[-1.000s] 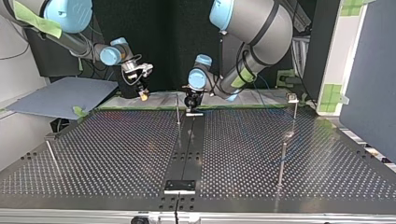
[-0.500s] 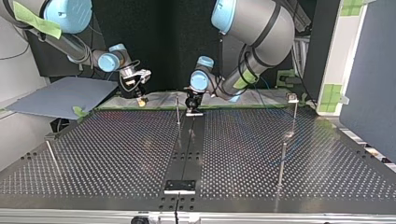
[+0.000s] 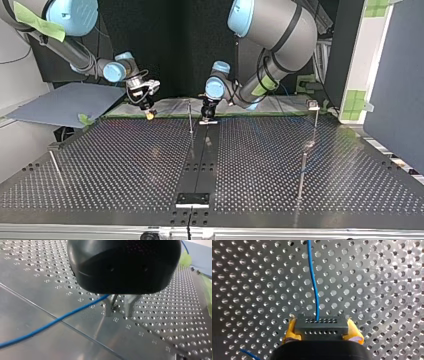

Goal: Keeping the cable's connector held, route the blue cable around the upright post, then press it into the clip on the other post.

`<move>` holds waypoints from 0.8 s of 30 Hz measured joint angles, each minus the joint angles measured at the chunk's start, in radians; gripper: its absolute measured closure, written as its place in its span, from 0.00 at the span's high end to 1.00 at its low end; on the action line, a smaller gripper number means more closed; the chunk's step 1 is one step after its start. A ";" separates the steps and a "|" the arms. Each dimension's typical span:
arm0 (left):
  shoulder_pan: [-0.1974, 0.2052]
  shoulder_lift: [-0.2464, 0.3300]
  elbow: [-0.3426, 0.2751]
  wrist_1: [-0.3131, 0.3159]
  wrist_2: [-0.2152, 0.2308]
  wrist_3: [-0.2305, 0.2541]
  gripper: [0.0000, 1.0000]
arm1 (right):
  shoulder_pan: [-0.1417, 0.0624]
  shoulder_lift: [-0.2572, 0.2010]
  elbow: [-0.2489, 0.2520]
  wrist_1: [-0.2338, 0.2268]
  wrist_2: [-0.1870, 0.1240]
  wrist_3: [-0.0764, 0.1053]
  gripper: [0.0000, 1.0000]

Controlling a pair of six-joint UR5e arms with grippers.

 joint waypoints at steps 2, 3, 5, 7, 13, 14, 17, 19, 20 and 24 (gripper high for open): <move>0.000 0.000 0.000 -0.005 -0.002 0.012 1.00 | 0.000 0.000 -0.006 0.006 -0.001 0.000 0.00; 0.000 0.000 0.000 -0.009 -0.003 0.019 1.00 | 0.000 0.000 -0.008 0.008 -0.001 0.000 0.00; -0.002 0.000 0.000 -0.023 -0.006 0.036 1.00 | 0.000 0.000 -0.010 0.010 -0.002 0.000 0.00; -0.005 0.000 0.000 -0.038 -0.007 0.053 1.00 | 0.000 0.000 -0.011 0.012 -0.003 -0.001 0.00; -0.013 0.005 0.000 -0.093 -0.009 0.109 1.00 | -0.002 0.000 -0.012 0.014 -0.005 -0.003 0.00; -0.014 0.011 0.000 -0.103 -0.009 0.120 1.00 | -0.002 0.000 -0.012 0.015 -0.005 -0.003 0.00; -0.017 0.032 0.000 -0.132 -0.010 0.148 1.00 | -0.002 0.000 -0.011 0.018 -0.005 -0.004 0.00; -0.021 0.041 -0.001 -0.149 -0.011 0.165 1.00 | -0.002 0.000 -0.011 0.020 -0.005 -0.005 0.00; -0.024 0.046 -0.002 -0.160 -0.011 0.176 1.00 | -0.002 0.000 -0.011 0.021 -0.005 -0.005 0.00; -0.038 0.062 -0.019 -0.191 -0.015 0.213 1.00 | -0.004 0.000 -0.011 0.024 -0.005 -0.005 0.00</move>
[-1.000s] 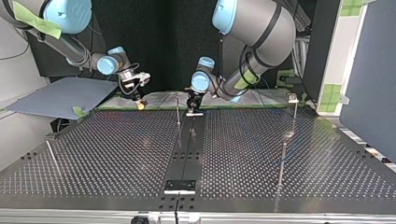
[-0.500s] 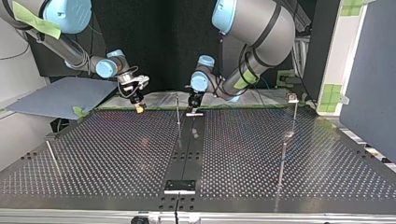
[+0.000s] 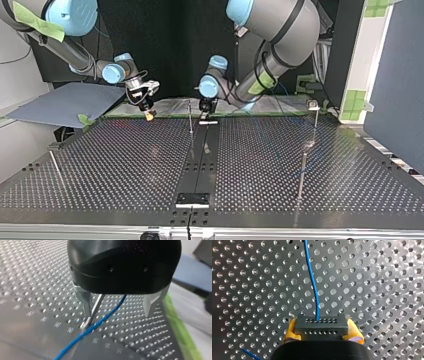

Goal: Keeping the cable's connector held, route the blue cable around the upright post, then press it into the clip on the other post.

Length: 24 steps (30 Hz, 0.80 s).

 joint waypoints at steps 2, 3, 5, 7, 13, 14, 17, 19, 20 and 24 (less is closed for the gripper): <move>-0.006 0.011 -0.015 -0.004 -0.003 0.017 1.00 | -0.001 0.000 0.000 0.000 0.000 0.000 0.00; -0.009 0.015 -0.022 -0.005 -0.005 0.023 1.00 | -0.001 0.000 0.000 0.001 0.000 0.000 0.00; -0.013 0.029 -0.041 -0.001 -0.007 0.039 1.00 | -0.002 0.000 0.000 0.001 -0.001 0.000 0.00; -0.015 0.045 -0.058 0.008 -0.007 0.052 1.00 | -0.003 0.000 0.000 0.002 -0.001 0.000 0.00; -0.031 0.105 -0.119 0.044 -0.001 0.072 1.00 | -0.003 0.000 0.000 0.007 -0.004 -0.001 0.00; -0.040 0.118 -0.132 0.039 -0.002 0.076 1.00 | -0.003 0.000 0.000 0.008 -0.004 -0.001 0.00; -0.069 0.142 -0.165 0.025 -0.017 0.081 1.00 | -0.003 0.000 0.000 0.011 -0.006 -0.002 0.00; -0.085 0.149 -0.179 0.023 -0.028 0.080 1.00 | -0.003 0.000 0.000 0.015 -0.007 -0.002 0.00; -0.097 0.152 -0.184 0.026 -0.033 0.076 1.00 | -0.003 0.000 0.000 0.016 -0.007 -0.002 0.00; -0.125 0.155 -0.191 0.040 -0.036 0.052 1.00 | -0.003 0.000 0.000 0.018 -0.013 -0.004 0.00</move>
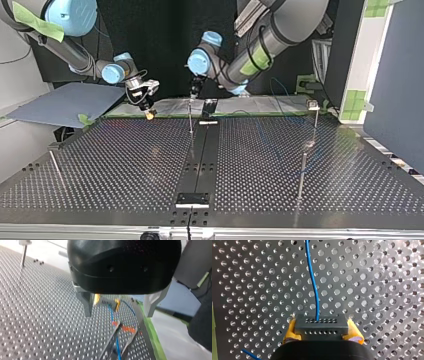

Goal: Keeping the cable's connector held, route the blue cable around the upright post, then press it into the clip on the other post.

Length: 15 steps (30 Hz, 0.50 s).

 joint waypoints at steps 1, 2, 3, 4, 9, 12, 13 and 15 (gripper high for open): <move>-0.003 0.000 -0.001 0.002 0.001 -0.004 1.00 | 0.000 0.000 0.000 0.000 -0.001 0.000 0.00; -0.005 0.000 -0.001 0.004 0.001 -0.009 1.00 | 0.000 0.000 0.000 0.000 -0.002 -0.001 0.00; -0.006 0.000 -0.001 0.004 0.002 -0.013 1.00 | 0.000 0.000 0.000 0.000 -0.002 -0.001 0.00; -0.007 0.000 -0.001 0.005 0.002 -0.017 1.00 | 0.000 0.000 0.000 0.000 -0.002 -0.001 0.00; -0.008 0.000 -0.001 0.006 -0.008 -0.034 1.00 | 0.000 0.000 0.000 0.001 -0.003 -0.001 0.00; -0.008 0.000 -0.002 0.011 -0.015 -0.053 1.00 | 0.000 0.000 0.000 0.001 -0.003 -0.001 0.00; -0.008 0.000 -0.002 0.011 -0.016 -0.056 1.00 | 0.000 0.000 0.000 0.001 -0.003 -0.001 0.00; -0.007 -0.002 -0.002 0.011 -0.021 -0.058 1.00 | 0.000 0.000 0.000 0.001 -0.003 -0.001 0.00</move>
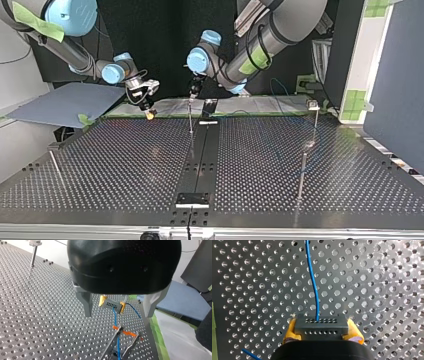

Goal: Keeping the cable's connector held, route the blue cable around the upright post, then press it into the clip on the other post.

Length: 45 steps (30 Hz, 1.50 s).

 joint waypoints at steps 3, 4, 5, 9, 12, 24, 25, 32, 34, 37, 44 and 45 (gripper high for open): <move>-0.001 -0.006 0.000 -0.003 -0.013 0.010 1.00 | 0.000 0.000 0.000 0.000 0.000 0.000 0.00; -0.001 -0.009 0.000 -0.005 -0.017 0.015 1.00 | 0.000 0.000 0.000 0.000 0.000 0.000 0.00; -0.002 -0.014 0.000 -0.008 -0.024 0.021 1.00 | 0.000 0.000 0.000 0.000 0.000 0.000 0.00; 0.000 -0.029 0.000 -0.011 -0.036 0.035 1.00 | 0.000 0.000 0.000 0.000 -0.002 0.000 0.00; 0.001 -0.033 0.000 -0.007 -0.038 0.045 1.00 | 0.000 0.000 0.000 0.000 -0.003 0.000 0.00; 0.002 -0.035 0.000 0.045 -0.042 0.058 1.00 | 0.000 0.000 0.000 0.000 -0.003 0.000 0.00; 0.002 -0.035 0.000 0.045 -0.042 0.061 1.00 | 0.000 0.000 0.000 0.000 -0.003 0.000 0.00; -0.002 -0.035 0.000 0.047 -0.040 0.080 1.00 | 0.001 0.000 0.000 0.002 -0.009 0.000 0.00; -0.002 -0.035 0.000 0.047 -0.040 0.081 1.00 | 0.001 0.000 0.000 0.003 -0.010 0.000 0.00; -0.002 -0.035 0.000 0.045 -0.040 0.079 1.00 | 0.001 0.000 0.000 0.003 -0.010 0.000 0.00; -0.001 -0.034 0.000 -0.003 -0.041 0.075 1.00 | 0.000 0.000 0.000 0.006 -0.011 0.000 0.00; -0.001 -0.034 0.000 -0.010 -0.042 0.076 1.00 | 0.000 0.000 0.000 0.007 -0.011 0.000 0.00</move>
